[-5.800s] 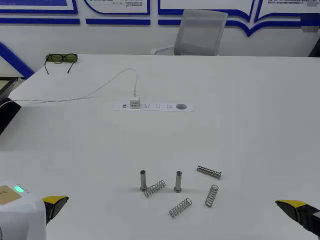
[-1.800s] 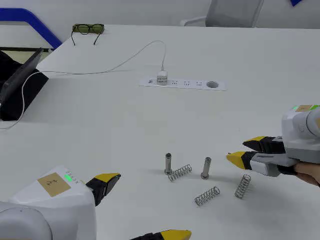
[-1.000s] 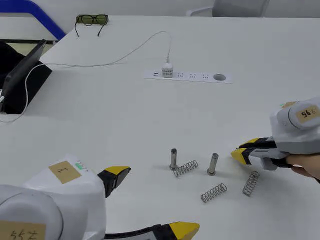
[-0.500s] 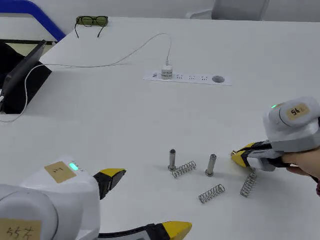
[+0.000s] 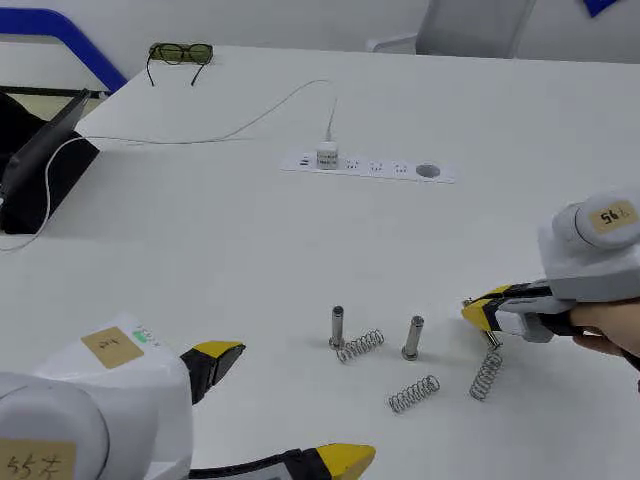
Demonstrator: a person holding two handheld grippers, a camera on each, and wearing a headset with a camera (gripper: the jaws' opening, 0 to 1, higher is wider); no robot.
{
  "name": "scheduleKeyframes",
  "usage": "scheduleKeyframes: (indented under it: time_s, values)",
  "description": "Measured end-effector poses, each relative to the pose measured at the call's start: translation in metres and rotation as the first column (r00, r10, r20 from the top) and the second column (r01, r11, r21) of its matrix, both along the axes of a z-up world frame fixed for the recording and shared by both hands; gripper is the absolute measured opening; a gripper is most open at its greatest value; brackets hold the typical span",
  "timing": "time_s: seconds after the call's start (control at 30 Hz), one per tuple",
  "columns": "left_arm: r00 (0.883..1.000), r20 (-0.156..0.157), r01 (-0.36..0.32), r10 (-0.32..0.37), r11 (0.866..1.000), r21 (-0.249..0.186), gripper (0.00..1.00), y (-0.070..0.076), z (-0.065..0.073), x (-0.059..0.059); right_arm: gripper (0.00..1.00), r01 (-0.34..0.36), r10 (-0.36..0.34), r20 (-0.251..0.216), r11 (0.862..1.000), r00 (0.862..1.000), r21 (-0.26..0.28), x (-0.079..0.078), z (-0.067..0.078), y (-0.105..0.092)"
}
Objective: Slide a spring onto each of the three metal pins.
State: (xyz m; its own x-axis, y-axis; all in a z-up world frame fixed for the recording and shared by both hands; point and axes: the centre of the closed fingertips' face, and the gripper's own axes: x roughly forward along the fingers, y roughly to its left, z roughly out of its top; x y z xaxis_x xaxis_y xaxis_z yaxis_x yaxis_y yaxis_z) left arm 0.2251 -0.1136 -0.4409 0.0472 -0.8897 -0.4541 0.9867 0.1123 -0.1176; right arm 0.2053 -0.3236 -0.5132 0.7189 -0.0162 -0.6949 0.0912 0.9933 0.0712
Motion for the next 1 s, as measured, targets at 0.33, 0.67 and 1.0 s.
scheduleKeyframes:
  time_s: [0.33,0.67,1.0]
  values:
    - [1.000,0.003,-0.001,0.001,1.000,-0.008,0.82,0.002,0.002,-0.002,0.08,-0.025,0.025,-0.003,0.999,1.000,-0.036,-0.009,0.009,0.009]
    - [1.000,0.014,0.008,-0.008,1.000,-0.010,0.81,0.005,0.004,-0.004,0.09,-0.044,0.042,-0.031,0.996,0.999,-0.080,-0.021,0.012,0.012]
    - [1.000,0.019,0.012,-0.012,1.000,-0.015,0.80,0.007,0.007,-0.007,0.09,-0.037,0.034,-0.043,0.996,0.999,-0.084,-0.028,0.012,0.010]
